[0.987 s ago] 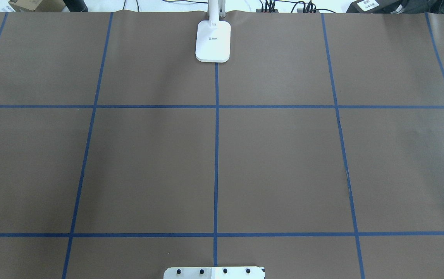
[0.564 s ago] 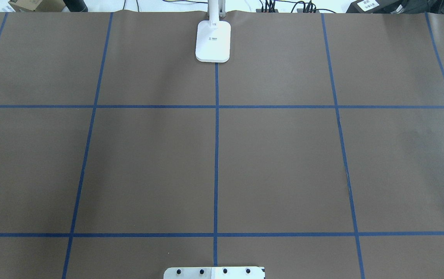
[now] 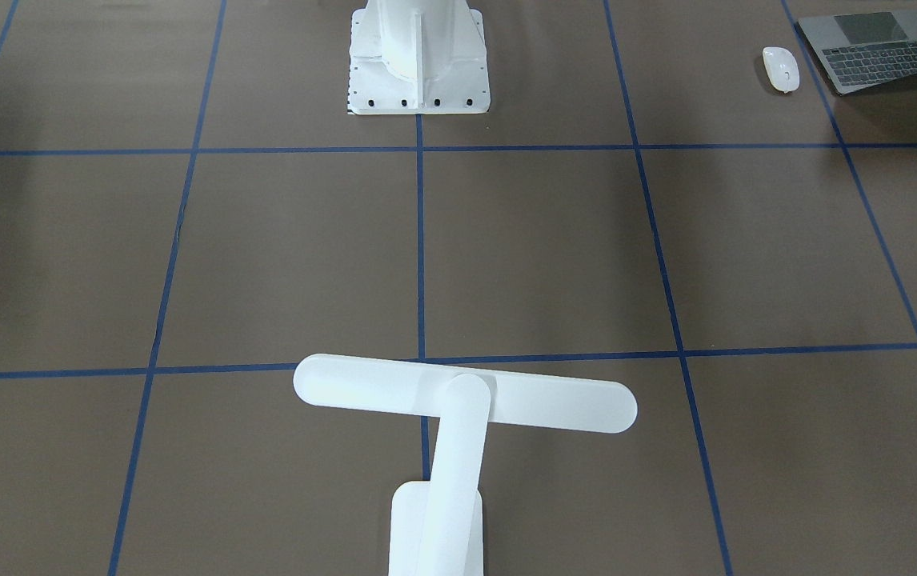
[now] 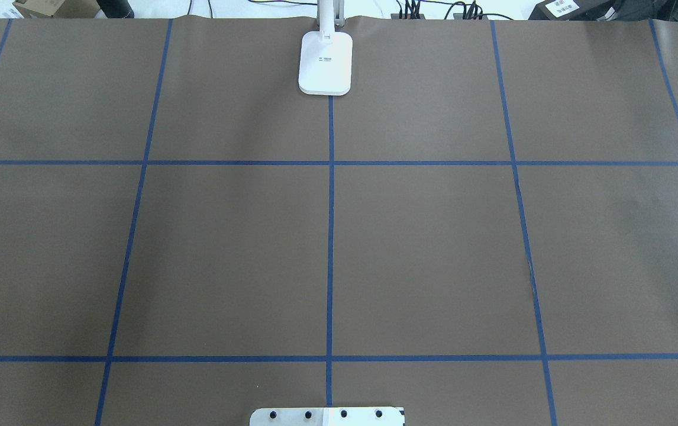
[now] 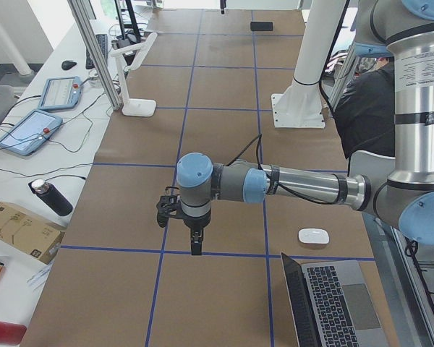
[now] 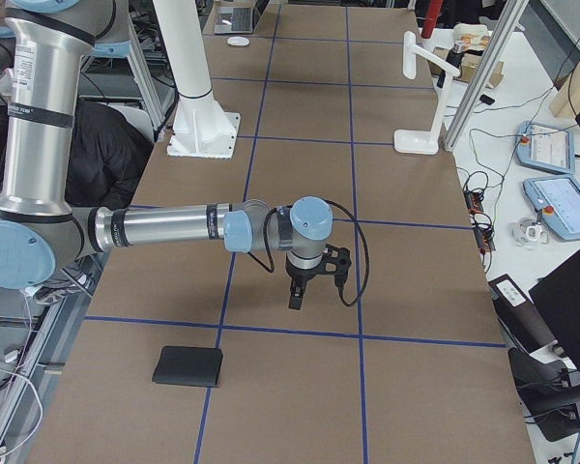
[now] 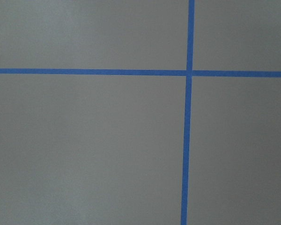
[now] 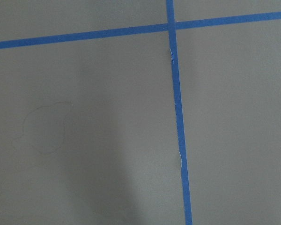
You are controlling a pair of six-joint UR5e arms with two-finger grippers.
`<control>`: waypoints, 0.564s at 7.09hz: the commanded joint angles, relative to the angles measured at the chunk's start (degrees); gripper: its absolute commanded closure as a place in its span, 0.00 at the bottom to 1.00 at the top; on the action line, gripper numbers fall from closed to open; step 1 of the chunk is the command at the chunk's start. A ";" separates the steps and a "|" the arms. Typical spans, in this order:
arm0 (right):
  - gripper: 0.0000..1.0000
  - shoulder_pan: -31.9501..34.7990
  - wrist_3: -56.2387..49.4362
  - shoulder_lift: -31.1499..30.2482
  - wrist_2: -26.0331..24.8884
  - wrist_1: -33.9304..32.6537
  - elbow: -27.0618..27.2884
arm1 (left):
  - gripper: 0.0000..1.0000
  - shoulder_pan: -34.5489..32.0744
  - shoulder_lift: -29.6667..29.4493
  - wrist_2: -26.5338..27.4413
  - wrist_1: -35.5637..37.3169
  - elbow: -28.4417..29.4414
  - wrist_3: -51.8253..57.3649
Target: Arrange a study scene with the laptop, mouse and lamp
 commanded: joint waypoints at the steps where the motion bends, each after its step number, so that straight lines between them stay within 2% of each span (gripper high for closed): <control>1: 0.01 1.30 -0.18 -0.15 2.84 0.11 0.10 | 0.01 0.08 -0.24 -0.07 -0.51 0.77 -0.42; 4: 0.01 1.30 -0.09 0.37 2.33 -0.06 -0.08 | 0.01 0.08 0.02 -0.16 -0.86 0.59 -0.42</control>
